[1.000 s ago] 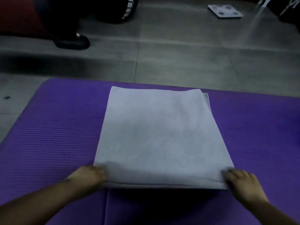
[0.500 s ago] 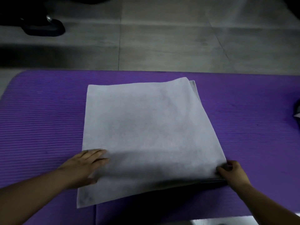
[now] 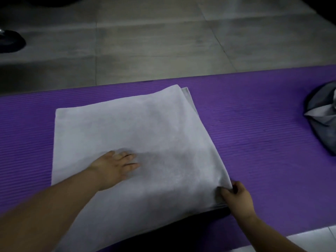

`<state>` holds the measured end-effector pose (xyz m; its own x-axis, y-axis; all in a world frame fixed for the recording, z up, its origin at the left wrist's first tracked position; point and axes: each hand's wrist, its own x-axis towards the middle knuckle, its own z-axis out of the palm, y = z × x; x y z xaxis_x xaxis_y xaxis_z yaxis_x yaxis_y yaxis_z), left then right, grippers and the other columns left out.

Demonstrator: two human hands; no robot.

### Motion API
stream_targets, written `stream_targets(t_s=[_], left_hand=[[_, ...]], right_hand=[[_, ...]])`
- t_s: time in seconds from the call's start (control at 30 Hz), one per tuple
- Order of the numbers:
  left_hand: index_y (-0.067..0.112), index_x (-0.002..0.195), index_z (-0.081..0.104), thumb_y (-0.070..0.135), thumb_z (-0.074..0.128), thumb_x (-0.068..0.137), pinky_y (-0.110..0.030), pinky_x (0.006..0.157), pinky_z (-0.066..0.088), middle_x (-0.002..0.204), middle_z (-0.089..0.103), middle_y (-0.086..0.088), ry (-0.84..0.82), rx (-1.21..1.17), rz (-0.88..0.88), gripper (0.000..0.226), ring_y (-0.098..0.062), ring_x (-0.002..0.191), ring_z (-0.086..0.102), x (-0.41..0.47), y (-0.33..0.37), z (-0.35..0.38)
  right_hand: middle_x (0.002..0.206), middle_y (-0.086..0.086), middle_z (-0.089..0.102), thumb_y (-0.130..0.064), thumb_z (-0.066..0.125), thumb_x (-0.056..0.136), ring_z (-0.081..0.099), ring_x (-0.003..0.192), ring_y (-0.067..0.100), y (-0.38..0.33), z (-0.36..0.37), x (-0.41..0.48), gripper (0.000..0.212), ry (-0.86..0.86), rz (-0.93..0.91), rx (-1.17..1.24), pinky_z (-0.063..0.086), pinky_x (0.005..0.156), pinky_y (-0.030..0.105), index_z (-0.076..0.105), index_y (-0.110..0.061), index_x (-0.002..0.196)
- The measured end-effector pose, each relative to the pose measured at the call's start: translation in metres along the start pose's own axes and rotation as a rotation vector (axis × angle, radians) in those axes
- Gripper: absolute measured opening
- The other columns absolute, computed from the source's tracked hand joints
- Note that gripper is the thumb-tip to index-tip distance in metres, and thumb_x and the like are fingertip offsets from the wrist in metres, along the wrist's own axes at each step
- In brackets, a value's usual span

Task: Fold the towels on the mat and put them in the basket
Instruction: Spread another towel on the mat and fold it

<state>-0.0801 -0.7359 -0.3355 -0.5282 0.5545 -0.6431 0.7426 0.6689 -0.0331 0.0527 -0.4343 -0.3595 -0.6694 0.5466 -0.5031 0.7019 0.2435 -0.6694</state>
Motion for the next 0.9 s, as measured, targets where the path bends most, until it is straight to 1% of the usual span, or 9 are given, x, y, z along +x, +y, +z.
stream_targets(t_s=[0.1,0.13,0.2,0.33,0.43,0.5,0.63,0.8,0.9], left_hand=[[0.019,0.130,0.049,0.025,0.029,0.098,-0.019,0.094,0.039,0.140,0.045,-0.007,0.375,-0.088,0.023,0.038,-0.013,0.120,0.052,0.014,0.008,-0.027],[0.018,0.125,0.053,0.025,0.029,0.098,-0.019,0.090,0.041,0.133,0.052,-0.005,0.364,-0.190,-0.084,0.036,-0.015,0.114,0.056,0.021,0.018,-0.043],[0.015,0.123,0.054,0.032,0.027,0.099,-0.025,0.090,0.040,0.128,0.055,-0.006,0.234,-0.363,-0.276,0.039,-0.022,0.116,0.052,0.046,0.048,-0.074],[0.008,0.117,0.055,0.049,0.027,0.095,-0.033,0.090,0.041,0.123,0.057,-0.013,0.273,-0.486,-0.363,0.054,-0.029,0.114,0.053,0.109,0.130,-0.124],[0.007,0.121,0.046,0.058,0.047,0.085,-0.034,0.092,0.041,0.127,0.054,-0.012,0.191,-0.654,-0.383,0.063,-0.028,0.117,0.052,0.136,0.170,-0.133],[0.006,0.125,0.039,0.045,0.059,0.083,-0.033,0.093,0.041,0.129,0.051,-0.012,0.132,-0.694,-0.416,0.060,-0.027,0.119,0.050,0.144,0.179,-0.130],[0.005,0.124,0.039,0.017,0.056,0.088,-0.033,0.094,0.041,0.130,0.051,-0.013,0.157,-0.749,-0.454,0.042,-0.027,0.119,0.050,0.142,0.163,-0.122],[0.004,0.119,0.049,0.015,0.055,0.086,-0.026,0.092,0.039,0.127,0.054,-0.013,0.245,-0.938,-0.403,0.036,-0.028,0.116,0.051,0.095,0.106,-0.118],[0.006,0.118,0.052,0.011,0.056,0.084,-0.011,0.070,0.031,0.124,0.056,-0.010,0.265,-1.007,-0.388,0.035,-0.025,0.113,0.052,0.050,0.055,-0.101]], right_hand=[[0.060,-0.002,0.050,0.007,0.063,0.078,0.048,0.052,0.003,0.005,0.000,-0.006,0.033,-0.016,-0.046,0.085,0.039,0.050,0.008,0.046,-0.018,0.065],[0.057,-0.004,0.049,0.007,0.063,0.077,0.050,0.049,0.001,0.006,0.002,-0.007,0.034,-0.028,-0.069,0.098,0.038,0.050,0.008,0.045,-0.018,0.064],[0.048,-0.005,0.049,0.001,0.067,0.074,0.049,0.048,-0.004,0.002,0.003,-0.008,0.030,-0.070,-0.083,0.133,0.036,0.049,0.010,0.046,-0.017,0.063],[0.049,-0.018,0.054,-0.027,0.067,0.060,0.047,0.048,-0.002,-0.001,0.009,-0.006,0.021,-0.162,-0.092,0.173,0.035,0.049,0.013,0.047,-0.022,0.059],[0.056,-0.023,0.057,-0.040,0.052,0.051,0.050,0.053,-0.004,0.000,0.008,-0.010,0.014,-0.215,-0.161,0.176,0.036,0.052,0.010,0.057,-0.040,0.063],[0.058,-0.026,0.058,-0.033,0.052,0.057,0.052,0.056,-0.005,0.001,0.004,-0.009,0.004,-0.237,-0.205,0.164,0.036,0.053,0.010,0.055,-0.032,0.059],[0.066,-0.030,0.056,-0.006,0.056,0.076,0.053,0.064,-0.007,-0.006,0.002,-0.010,0.050,-0.328,-0.281,0.121,0.038,0.055,0.007,0.052,-0.055,0.068],[0.070,-0.032,0.052,-0.023,0.047,0.070,0.050,0.066,-0.006,-0.037,0.029,-0.033,0.026,-0.447,-0.557,-0.056,0.037,0.063,0.006,0.046,-0.039,0.091],[0.083,-0.024,0.053,-0.034,0.039,0.072,0.046,0.074,-0.007,-0.070,0.054,-0.051,0.023,-0.522,-0.773,-0.164,0.036,0.070,0.004,0.041,-0.035,0.095]])
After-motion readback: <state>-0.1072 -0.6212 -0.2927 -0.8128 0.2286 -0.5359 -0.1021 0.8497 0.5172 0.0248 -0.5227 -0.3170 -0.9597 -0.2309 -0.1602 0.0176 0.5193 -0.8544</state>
